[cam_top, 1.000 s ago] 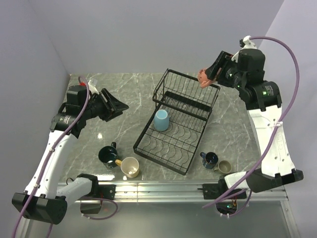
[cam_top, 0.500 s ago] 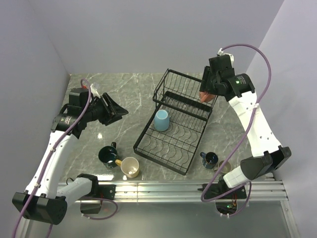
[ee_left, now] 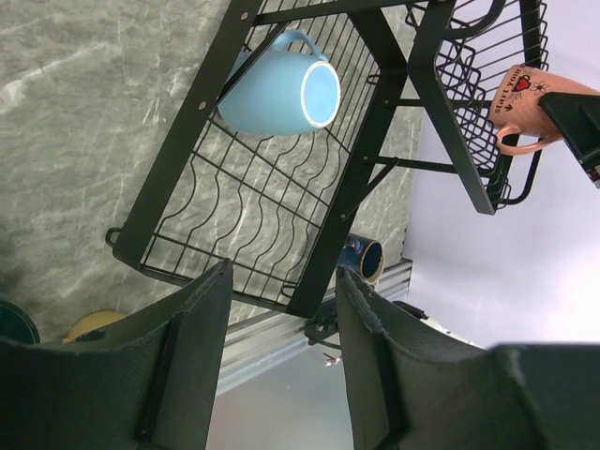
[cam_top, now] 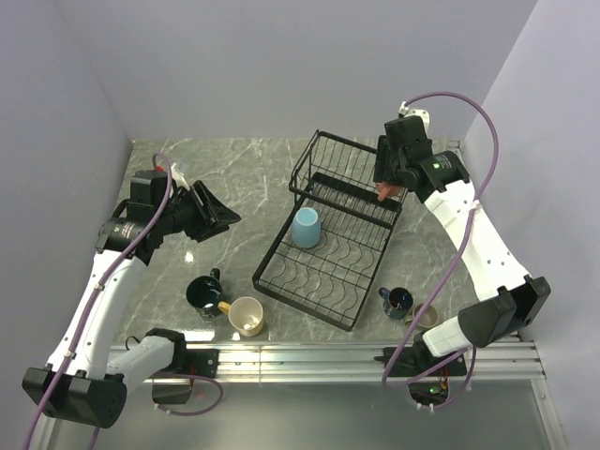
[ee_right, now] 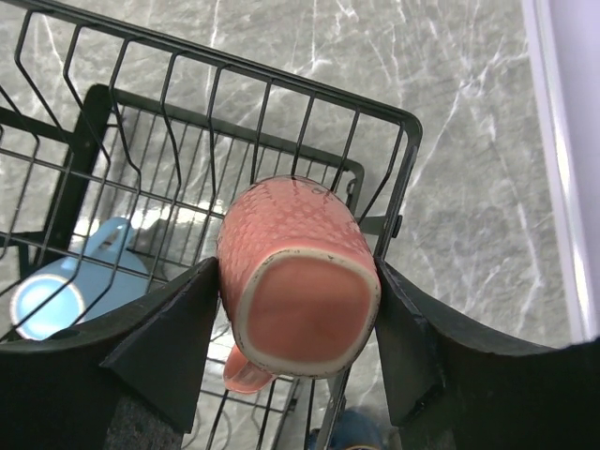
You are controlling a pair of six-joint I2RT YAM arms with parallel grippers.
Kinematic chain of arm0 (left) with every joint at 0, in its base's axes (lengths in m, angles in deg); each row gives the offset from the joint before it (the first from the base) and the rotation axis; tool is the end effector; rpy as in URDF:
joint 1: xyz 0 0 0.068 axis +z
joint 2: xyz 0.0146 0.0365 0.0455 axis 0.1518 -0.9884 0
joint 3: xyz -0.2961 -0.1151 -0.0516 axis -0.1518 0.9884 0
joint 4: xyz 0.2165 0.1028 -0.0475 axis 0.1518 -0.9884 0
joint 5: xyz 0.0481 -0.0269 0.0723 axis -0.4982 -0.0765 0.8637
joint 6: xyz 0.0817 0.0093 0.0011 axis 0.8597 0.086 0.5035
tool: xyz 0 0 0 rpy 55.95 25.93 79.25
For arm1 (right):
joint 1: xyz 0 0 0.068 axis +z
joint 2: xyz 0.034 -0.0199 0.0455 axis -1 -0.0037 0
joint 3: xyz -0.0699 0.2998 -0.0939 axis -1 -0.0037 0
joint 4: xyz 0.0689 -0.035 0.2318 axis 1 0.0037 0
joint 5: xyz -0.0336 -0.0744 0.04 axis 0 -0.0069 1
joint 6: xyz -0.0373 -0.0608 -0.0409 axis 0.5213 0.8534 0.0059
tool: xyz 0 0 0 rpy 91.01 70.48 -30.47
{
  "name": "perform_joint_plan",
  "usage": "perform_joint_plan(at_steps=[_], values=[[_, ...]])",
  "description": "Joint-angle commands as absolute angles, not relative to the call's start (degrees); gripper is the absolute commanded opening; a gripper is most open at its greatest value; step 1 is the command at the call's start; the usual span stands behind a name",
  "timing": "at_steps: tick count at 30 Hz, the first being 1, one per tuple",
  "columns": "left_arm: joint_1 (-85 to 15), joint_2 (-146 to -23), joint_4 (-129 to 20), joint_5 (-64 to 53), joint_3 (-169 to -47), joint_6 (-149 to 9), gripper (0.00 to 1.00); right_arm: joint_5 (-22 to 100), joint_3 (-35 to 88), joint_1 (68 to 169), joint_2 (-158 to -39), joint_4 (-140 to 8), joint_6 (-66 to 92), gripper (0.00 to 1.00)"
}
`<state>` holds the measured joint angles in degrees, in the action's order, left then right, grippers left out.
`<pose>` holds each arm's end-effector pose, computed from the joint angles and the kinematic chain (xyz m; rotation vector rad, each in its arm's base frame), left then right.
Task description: Load the cups into the dish rack
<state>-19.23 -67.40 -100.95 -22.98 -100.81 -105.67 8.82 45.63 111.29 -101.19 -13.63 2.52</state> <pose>0.1726 -0.0635 0.3829 -0.4948 2.3023 -1.0276 0.2900 0.0845 0.4339 0.1152 2.2393 -0.0981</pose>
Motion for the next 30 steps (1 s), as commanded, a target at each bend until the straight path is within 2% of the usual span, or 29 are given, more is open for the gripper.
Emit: perform_joint_plan(at_steps=[1,9,19,30], values=[[-19.3,-66.3,-100.7,-22.6,-100.2,-104.2,0.53,7.3,43.6,112.0,-100.8,-13.5,4.9,0.00],[-19.4,-66.3,-100.7,-22.6,-99.6,-104.1,0.52,6.8,46.9,113.5,-99.6,-11.1,8.0,0.00],[-19.3,-66.8,-99.1,-23.0,-99.3,-105.0,0.52,10.6,47.8,116.9,-98.6,-6.3,4.4,0.00],[-19.4,-66.4,-98.5,-23.2,-98.9,-106.1,0.52,12.2,42.8,117.4,-97.8,-5.0,2.3,0.00]])
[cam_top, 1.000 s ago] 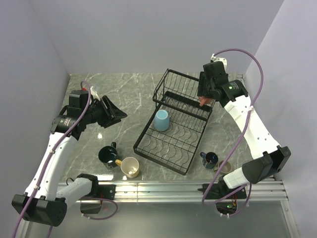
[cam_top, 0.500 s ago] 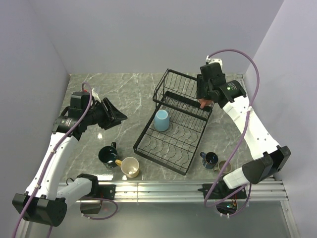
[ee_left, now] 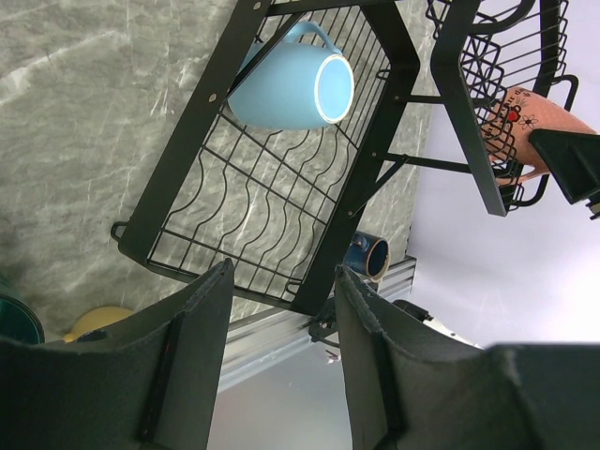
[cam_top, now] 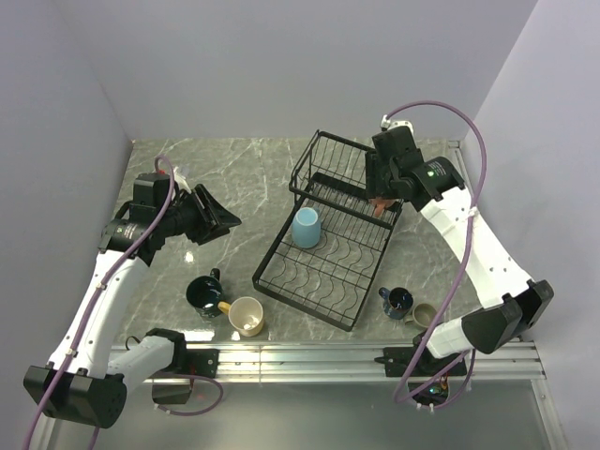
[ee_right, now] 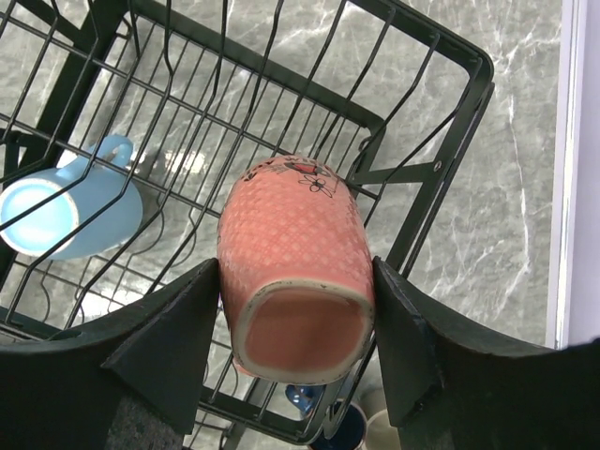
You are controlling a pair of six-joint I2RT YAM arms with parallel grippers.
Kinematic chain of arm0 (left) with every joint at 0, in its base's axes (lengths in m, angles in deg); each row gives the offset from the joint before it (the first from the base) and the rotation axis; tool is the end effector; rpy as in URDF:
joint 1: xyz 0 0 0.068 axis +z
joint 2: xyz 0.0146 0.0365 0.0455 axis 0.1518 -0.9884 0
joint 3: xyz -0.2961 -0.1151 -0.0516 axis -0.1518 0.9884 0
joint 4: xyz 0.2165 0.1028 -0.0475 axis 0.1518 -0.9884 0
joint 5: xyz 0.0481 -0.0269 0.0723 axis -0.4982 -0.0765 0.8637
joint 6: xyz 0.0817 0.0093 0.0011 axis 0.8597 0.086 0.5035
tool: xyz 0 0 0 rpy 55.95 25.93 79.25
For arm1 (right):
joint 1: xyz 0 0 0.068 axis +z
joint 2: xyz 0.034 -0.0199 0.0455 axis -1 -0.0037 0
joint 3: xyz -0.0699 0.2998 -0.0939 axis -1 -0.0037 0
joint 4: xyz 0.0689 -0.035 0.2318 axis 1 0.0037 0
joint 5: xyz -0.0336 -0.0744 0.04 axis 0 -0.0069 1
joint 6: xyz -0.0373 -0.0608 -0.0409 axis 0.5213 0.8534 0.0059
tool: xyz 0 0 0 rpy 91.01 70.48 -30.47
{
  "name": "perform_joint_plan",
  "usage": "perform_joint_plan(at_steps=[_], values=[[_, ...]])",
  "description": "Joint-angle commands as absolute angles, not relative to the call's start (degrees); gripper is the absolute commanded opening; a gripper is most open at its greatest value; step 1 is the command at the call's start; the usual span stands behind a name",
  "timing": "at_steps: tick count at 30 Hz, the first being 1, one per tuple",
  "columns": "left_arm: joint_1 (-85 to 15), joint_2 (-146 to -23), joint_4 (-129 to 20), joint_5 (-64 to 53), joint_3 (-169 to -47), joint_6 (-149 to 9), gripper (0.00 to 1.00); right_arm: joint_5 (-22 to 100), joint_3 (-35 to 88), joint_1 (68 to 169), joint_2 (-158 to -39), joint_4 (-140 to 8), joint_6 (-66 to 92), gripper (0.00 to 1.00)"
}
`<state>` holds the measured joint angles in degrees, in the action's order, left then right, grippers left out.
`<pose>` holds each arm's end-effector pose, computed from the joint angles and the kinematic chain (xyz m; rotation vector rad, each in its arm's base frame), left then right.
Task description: Load the cups into the dish rack
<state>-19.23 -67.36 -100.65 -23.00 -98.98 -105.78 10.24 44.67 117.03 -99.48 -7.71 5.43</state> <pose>0.1728 -0.0635 0.3731 -0.5109 2.3267 -1.0225 0.2623 0.1057 0.4260 -0.0923 2.3273 -0.0899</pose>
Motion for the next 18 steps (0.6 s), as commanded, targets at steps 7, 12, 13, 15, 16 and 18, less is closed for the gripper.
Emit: perform_joint_plan(at_steps=[7,12,13,15,16,18], values=[[-19.4,-66.1,-99.2,-23.0,-99.0,-106.0,0.52,9.6,40.8,117.3,-99.5,-4.2,1.2,0.60],[-19.3,-65.9,-99.9,-22.6,-99.3,-105.5,0.52,6.8,41.5,117.4,-100.8,-2.9,0.0,0.85],[-19.3,-65.8,-100.0,-22.6,-99.3,-105.5,0.52,6.5,42.1,117.3,-101.0,-2.8,0.0,0.86],[-19.3,-65.6,-100.1,-22.5,-99.2,-105.4,0.53,5.5,42.9,117.3,-101.0,-2.2,-0.3,0.93],[-19.4,-65.6,-100.1,-22.7,-99.2,-105.3,0.53,5.1,43.8,117.3,-101.0,-1.8,-0.5,0.94],[-19.4,-65.6,-100.2,-22.7,-99.3,-105.2,0.54,3.8,45.1,117.2,-101.0,-0.8,-0.7,0.95]])
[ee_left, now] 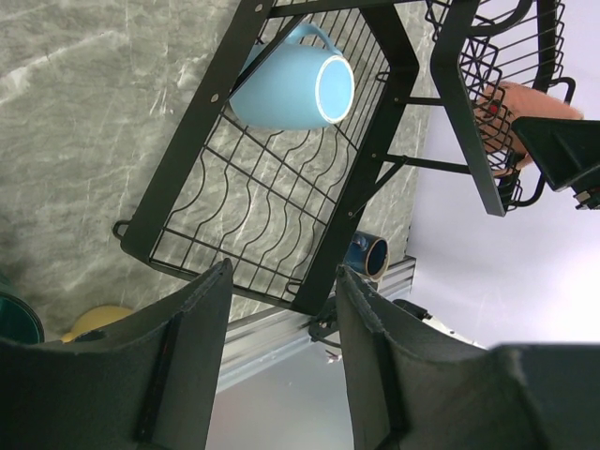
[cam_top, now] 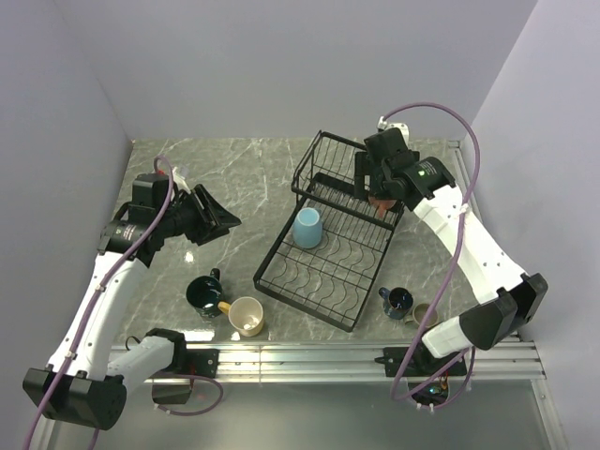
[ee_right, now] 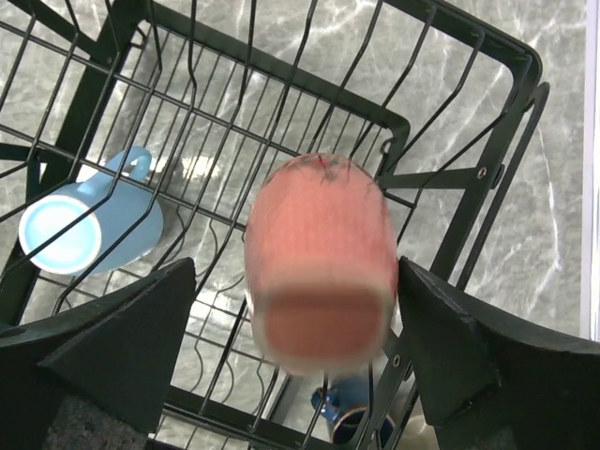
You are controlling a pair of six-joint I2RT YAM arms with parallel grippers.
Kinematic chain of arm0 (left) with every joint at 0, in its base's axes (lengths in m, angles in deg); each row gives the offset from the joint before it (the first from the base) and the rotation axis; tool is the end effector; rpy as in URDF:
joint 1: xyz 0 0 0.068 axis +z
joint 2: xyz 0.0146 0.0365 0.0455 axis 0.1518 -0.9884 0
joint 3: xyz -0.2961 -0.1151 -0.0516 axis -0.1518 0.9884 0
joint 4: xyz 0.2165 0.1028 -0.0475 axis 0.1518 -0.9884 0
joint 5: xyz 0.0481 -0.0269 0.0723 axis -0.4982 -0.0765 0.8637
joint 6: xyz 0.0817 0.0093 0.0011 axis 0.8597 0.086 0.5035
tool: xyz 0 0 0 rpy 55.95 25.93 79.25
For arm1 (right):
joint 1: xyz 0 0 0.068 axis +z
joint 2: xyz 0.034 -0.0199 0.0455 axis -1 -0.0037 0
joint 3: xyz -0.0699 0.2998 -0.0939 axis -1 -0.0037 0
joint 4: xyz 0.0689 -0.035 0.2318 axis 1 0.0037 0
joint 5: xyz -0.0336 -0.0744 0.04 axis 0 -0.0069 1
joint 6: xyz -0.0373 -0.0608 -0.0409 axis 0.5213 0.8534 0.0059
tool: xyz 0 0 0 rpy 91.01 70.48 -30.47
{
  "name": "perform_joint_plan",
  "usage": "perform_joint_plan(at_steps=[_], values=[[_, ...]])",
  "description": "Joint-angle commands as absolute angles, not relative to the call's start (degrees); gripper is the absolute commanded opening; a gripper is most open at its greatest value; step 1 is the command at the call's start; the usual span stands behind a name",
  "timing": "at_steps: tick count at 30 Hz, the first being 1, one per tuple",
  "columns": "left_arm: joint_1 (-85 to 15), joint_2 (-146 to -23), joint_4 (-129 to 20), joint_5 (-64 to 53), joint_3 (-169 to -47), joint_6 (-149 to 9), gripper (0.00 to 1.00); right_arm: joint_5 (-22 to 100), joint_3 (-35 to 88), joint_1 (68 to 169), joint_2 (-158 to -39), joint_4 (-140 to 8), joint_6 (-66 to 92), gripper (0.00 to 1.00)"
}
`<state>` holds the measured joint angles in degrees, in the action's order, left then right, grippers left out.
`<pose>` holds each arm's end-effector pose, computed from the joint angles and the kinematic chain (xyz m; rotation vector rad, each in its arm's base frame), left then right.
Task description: Load the cups into the dish rack
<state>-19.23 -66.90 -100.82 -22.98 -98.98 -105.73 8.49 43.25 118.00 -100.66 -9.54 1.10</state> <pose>0.1705 -0.0631 0.3741 -0.5073 2.3219 -1.0230 0.2694 0.1126 0.4166 -0.0134 2.3285 -0.0845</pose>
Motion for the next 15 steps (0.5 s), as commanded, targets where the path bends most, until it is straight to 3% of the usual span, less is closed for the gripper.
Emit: perform_joint_plan(at_steps=[1,15], values=[[-19.3,-65.7,-100.4,-22.8,-99.4,-104.7,0.54,3.3,46.6,117.3,-100.9,-0.4,-0.7,0.95],[-19.4,-65.6,-106.4,-19.3,-99.7,-100.0,0.57,-2.0,66.8,117.3,-102.6,10.1,-2.3,0.99]])
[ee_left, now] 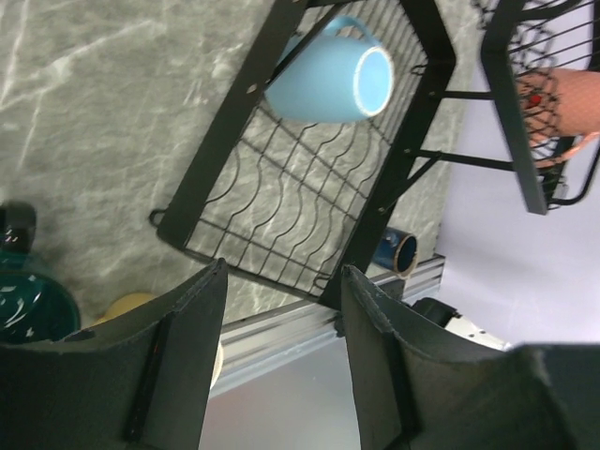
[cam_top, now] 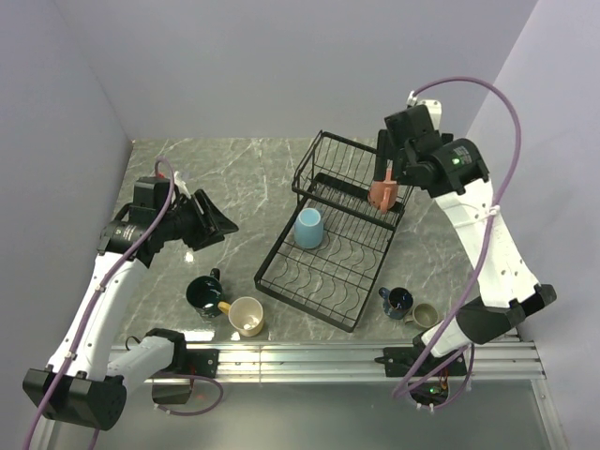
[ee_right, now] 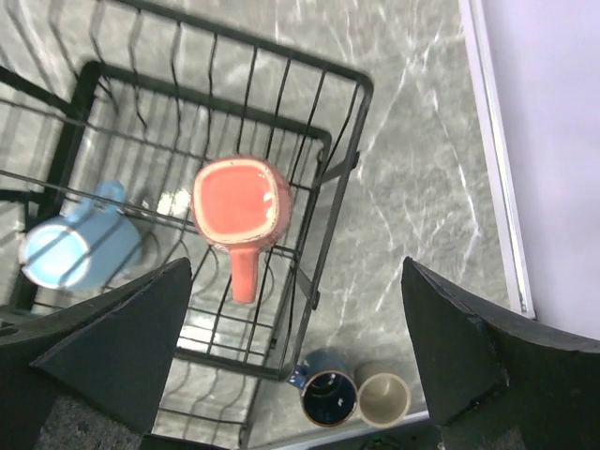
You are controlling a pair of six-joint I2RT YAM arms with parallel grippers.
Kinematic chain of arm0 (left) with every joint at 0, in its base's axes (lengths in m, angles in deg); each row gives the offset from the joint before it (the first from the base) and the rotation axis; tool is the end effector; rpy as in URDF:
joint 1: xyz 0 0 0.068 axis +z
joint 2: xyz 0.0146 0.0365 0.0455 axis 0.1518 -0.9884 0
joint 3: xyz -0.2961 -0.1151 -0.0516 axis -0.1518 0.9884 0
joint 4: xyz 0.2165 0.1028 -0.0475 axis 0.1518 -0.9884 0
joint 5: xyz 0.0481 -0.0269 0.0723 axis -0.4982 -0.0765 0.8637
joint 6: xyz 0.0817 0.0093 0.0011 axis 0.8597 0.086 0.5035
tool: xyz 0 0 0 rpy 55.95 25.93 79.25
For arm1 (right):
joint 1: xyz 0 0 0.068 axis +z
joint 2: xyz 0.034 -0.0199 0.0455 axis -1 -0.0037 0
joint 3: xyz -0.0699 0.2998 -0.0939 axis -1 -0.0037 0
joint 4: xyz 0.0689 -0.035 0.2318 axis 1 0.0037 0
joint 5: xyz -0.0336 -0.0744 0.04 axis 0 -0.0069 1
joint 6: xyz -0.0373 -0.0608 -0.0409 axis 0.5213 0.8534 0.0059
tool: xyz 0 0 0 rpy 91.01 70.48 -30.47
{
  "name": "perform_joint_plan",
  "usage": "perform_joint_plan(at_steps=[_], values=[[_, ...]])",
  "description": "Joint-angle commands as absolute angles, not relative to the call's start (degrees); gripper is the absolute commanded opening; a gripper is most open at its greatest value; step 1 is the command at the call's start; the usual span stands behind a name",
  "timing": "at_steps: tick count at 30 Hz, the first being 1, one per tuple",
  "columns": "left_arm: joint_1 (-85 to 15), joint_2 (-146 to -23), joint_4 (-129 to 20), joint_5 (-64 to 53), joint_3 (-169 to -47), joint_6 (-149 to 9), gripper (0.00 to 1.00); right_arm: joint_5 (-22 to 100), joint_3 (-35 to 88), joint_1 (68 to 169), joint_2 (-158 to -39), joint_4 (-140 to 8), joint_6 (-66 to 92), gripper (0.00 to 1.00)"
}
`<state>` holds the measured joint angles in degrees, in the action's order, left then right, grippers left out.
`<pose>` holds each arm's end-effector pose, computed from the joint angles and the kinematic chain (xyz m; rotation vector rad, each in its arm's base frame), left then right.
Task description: Load the cups into the dish rack
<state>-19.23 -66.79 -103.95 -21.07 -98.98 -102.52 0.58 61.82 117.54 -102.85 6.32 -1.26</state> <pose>0.1663 -0.0601 0.3679 -0.4848 2.3658 -0.9468 0.2517 0.0908 0.4785 0.1085 2.2637 -0.2110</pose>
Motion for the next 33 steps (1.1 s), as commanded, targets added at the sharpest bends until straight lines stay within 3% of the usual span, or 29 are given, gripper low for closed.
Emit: perform_joint_plan(at_steps=[1,8,18,33], values=[[-19.5,-65.2,-106.7,-19.2,-99.0,-100.3,0.57,-1.9,69.1,117.4,-102.5,10.8,-2.6,0.99],[-26.5,-64.5,-107.5,-18.4,-91.1,-104.0,0.48,-1.9,71.8,119.2,-99.0,10.7,-4.4,1.00],[-41.7,-64.0,-107.3,-13.2,-84.0,-108.4,0.54,-1.2,65.3,120.1,-93.7,7.7,-5.7,1.00],[-53.8,-75.1,-106.3,-6.4,-82.2,-112.7,0.53,-0.2,62.5,120.0,-92.7,5.7,-3.7,1.00]])
